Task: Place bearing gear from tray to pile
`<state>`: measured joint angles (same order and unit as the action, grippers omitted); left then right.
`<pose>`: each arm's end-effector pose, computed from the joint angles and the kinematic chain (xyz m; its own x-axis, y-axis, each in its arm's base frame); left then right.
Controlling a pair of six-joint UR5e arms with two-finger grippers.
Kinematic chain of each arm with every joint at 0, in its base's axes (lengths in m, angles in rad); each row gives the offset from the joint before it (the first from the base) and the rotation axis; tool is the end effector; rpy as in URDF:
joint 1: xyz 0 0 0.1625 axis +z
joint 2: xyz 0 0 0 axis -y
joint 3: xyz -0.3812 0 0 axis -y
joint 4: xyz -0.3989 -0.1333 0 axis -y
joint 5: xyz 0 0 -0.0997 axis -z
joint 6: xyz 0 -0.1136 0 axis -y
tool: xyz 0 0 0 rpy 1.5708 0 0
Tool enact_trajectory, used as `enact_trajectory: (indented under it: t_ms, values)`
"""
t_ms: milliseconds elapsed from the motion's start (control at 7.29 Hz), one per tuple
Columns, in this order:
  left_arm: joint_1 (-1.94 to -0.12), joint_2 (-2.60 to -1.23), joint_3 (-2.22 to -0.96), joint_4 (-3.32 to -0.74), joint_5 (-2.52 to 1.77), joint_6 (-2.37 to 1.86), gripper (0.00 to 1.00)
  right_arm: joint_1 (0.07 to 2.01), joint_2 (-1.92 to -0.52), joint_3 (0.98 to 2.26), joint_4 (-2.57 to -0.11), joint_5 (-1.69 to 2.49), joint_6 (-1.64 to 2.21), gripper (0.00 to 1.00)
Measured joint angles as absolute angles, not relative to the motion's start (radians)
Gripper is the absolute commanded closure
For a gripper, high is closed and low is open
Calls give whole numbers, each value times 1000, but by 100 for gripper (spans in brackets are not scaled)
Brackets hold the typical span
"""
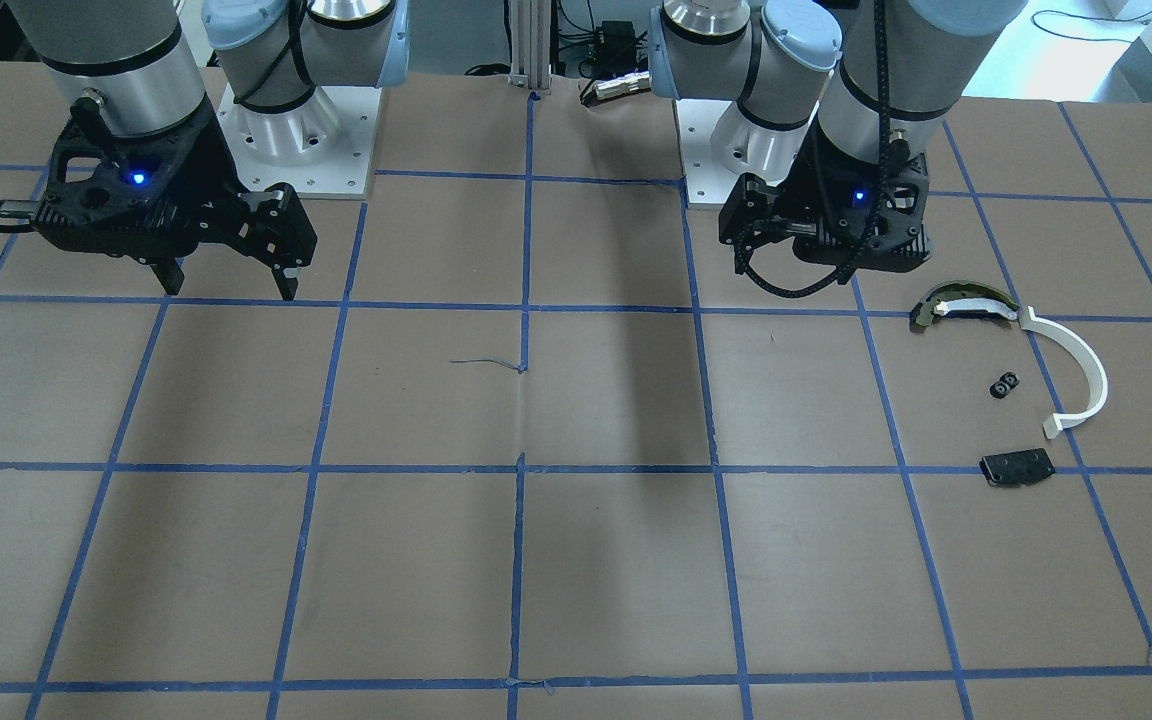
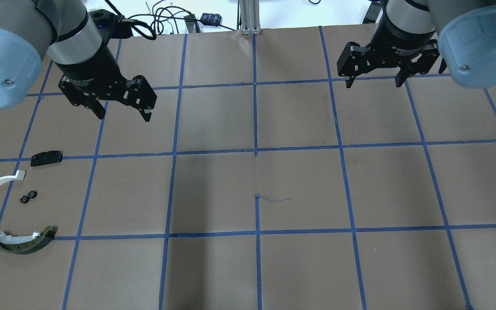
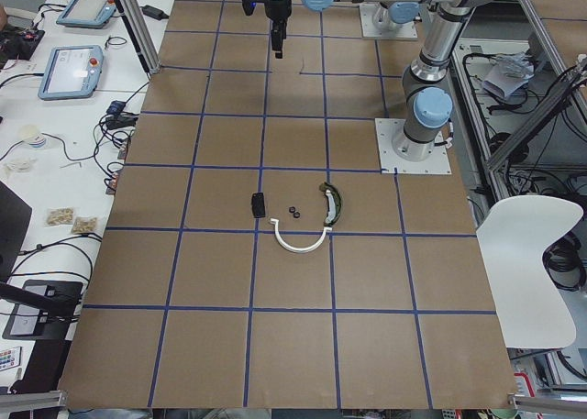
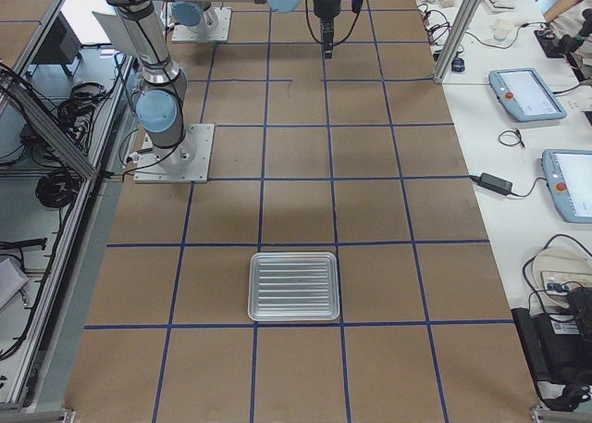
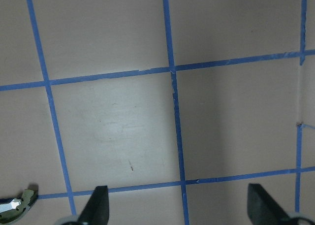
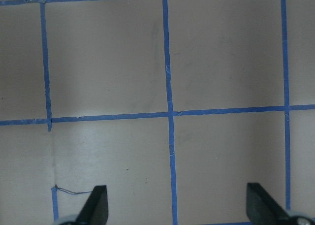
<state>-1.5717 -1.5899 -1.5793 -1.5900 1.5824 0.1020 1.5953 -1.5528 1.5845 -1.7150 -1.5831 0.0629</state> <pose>-0.1324 -0.5002 0.4145 -0.9946 0.1032 -0.0068 0.1027 0.9936 0.0477 0.1445 -0.5140 0.4293 -0.9992 0.0394 0.0051 0.0385 0.9929 -0.1128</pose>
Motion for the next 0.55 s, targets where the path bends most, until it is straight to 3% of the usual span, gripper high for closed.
enact_trajectory:
  t_ms: [549]
  values:
    - [-1512,-1577,-1579,-1609,1587,121,0,1595,-1554,1585,-1715,-1583,63,0]
